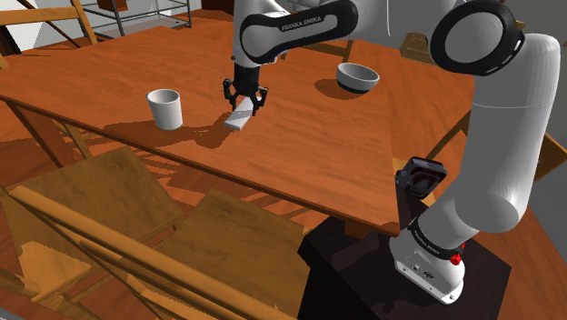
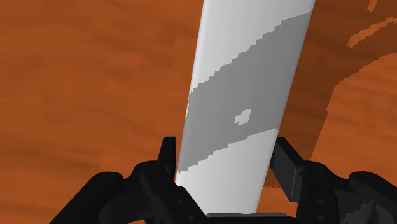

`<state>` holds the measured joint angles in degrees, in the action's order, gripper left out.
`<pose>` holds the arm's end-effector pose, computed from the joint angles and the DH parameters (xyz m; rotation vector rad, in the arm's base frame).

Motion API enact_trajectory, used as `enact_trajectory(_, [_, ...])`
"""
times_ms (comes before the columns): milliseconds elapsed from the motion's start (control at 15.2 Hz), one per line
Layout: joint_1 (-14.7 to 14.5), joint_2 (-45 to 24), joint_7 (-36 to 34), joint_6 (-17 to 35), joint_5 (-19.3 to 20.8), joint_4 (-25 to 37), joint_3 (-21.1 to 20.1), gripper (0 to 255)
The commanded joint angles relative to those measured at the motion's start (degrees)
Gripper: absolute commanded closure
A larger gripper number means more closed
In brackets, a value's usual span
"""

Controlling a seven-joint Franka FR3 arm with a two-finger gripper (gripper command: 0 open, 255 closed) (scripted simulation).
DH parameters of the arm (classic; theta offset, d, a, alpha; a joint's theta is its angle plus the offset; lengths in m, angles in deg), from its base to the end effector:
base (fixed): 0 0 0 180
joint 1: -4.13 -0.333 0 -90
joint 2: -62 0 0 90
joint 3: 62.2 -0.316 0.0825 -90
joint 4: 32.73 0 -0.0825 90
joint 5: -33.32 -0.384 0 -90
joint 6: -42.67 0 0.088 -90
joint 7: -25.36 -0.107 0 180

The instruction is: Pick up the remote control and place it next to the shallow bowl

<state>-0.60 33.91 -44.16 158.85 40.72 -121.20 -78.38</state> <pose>0.6553 0.2126 0.3779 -2.8595 1.2507 0.0015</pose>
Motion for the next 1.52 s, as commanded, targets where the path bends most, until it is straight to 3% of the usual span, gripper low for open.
enact_trajectory(0, [0.0, 0.5, 0.1, -1.3, -0.2, 0.8, -0.1, 255])
enact_trajectory(1188, [-0.4, 2.7, 0.7, -14.1, -1.0, 11.5, -0.6, 255])
enact_trajectory(1452, [2.9, 6.9, 4.1, -12.3, -2.4, 5.6, 0.0, 255])
